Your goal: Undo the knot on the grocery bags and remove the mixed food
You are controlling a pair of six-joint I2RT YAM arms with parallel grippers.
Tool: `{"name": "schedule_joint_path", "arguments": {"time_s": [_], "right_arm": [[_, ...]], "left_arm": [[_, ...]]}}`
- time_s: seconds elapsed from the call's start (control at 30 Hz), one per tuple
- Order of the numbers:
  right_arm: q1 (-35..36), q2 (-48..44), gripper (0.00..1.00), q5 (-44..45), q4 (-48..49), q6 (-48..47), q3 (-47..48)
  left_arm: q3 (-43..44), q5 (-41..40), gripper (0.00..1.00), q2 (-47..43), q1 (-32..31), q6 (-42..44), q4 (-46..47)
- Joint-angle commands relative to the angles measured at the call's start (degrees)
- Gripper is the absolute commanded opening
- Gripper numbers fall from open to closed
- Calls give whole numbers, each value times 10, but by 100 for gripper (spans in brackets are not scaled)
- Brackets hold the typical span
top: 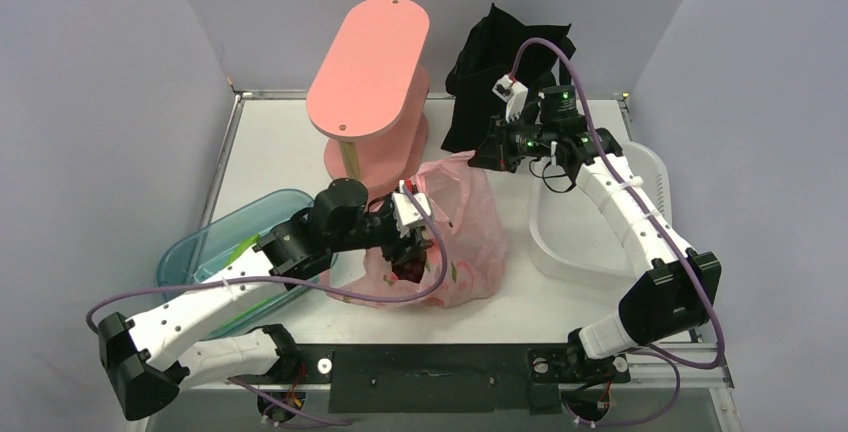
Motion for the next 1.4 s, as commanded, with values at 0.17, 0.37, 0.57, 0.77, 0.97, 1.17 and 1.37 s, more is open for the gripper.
{"name": "schedule_joint_path", "arguments": {"time_s": [0.17,0.37,0.57,0.77,0.97,1.17,1.37], "right_arm": [[18,-28,0,-5,57,5,7],[15,-23,0,8,62,3,10],[7,-33,0,-5,55,-18,8],[8,-47,0,-14,25,-58,9],[6,-61,0,0,0,-96,13],[7,-57,41,46,-31,-81,62],[26,-112,79,158,-100,15,94]], "left_arm": [[69,31,28,123,-126,101,140],[136,-10,0,253,-233,402,-77],[78,-100,37,224,-244,425,-86],[102,-3,46,92,-210,314,-120],[83,74,50,-23,-191,300,-170],[111,47,53,-49,-179,252,-215],[112,-13,53,-33,-146,156,-146]]}}
